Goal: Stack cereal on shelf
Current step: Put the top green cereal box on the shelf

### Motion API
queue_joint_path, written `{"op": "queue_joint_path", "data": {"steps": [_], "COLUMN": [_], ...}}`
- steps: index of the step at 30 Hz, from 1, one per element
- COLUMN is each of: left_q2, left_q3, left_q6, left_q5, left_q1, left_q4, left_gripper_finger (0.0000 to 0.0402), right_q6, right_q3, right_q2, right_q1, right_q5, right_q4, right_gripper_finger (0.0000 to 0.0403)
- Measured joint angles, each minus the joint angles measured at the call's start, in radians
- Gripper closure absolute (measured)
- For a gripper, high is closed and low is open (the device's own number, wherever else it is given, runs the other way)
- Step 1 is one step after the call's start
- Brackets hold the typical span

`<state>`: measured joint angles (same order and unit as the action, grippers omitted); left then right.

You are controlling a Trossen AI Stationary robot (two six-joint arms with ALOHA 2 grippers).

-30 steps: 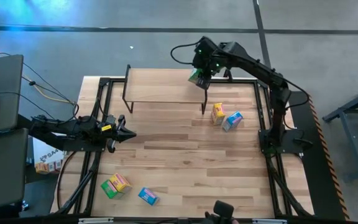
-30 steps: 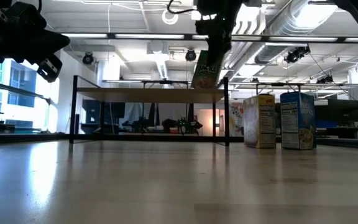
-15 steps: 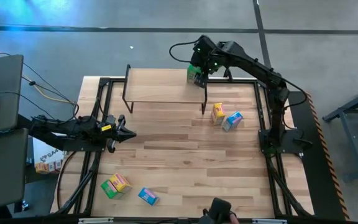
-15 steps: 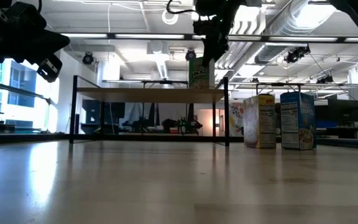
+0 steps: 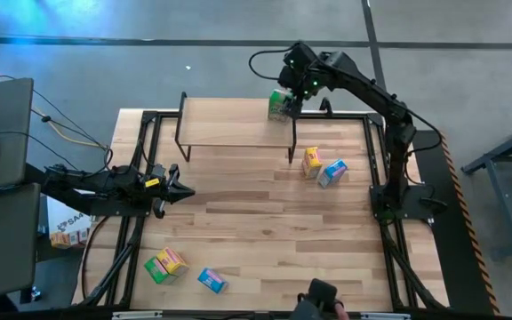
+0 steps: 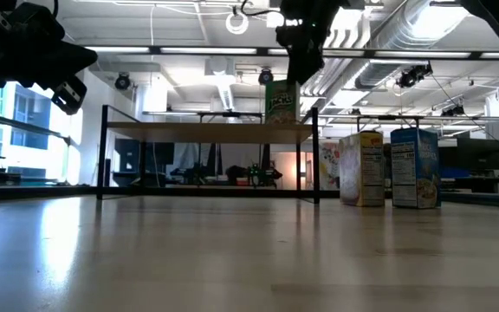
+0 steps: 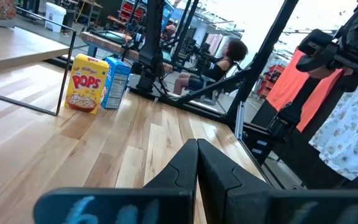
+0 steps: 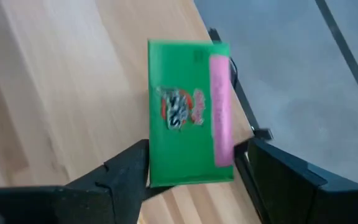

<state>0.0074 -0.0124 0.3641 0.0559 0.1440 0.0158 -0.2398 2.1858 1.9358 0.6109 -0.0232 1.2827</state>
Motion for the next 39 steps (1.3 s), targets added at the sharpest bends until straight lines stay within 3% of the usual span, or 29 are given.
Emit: {"op": "queue_joint_path", "data": {"steps": [12,16,19,23,27,30,34,36,39], "left_q2": [0.000,0.000,0.000,0.000,0.000,0.000,0.000,0.000,0.000], "left_q3": [0.000,0.000,0.000,0.000,0.000,0.000,0.000,0.000,0.000], "left_q6": [0.000,0.000,0.000,0.000,0.000,0.000,0.000,0.000,0.000], "left_q5": [0.000,0.000,0.000,0.000,0.000,0.000,0.000,0.000,0.000], "left_q1": [0.000,0.000,0.000,0.000,0.000,0.000,0.000,0.000,0.000], "left_q4": [0.000,0.000,0.000,0.000,0.000,0.000,0.000,0.000,0.000], "left_gripper_finger": [0.0401,0.0401,0.0401,0.0401,0.0401,0.0401,0.0401,0.0401,0.0401], "right_q6": [0.020,0.109,0.175,0.332,0.601,0.858,1.090,1.156,1.177], "right_q3": [0.172,0.072,-0.078,-0.411,-0.800,-1.030,-1.195,-1.225,-1.233], "right_q2": [-0.007,-0.093,-0.182,-0.346,-0.511,-0.576,-0.578,-0.573,-0.573], "right_q1": [0.030,0.043,0.028,-0.017,-0.068,-0.099,-0.109,-0.100,-0.084], "right_q5": [-0.022,-0.130,-0.170,-0.206,-0.248,-0.239,-0.163,-0.111,-0.038], "right_q4": [0.119,0.139,0.114,-0.086,-0.523,-0.907,-1.231,-1.313,-1.297], "right_gripper_finger": [0.0153,0.0172,0.0213,0.0300,0.0388,0.0386,0.0398,0.0399,0.0401]}}
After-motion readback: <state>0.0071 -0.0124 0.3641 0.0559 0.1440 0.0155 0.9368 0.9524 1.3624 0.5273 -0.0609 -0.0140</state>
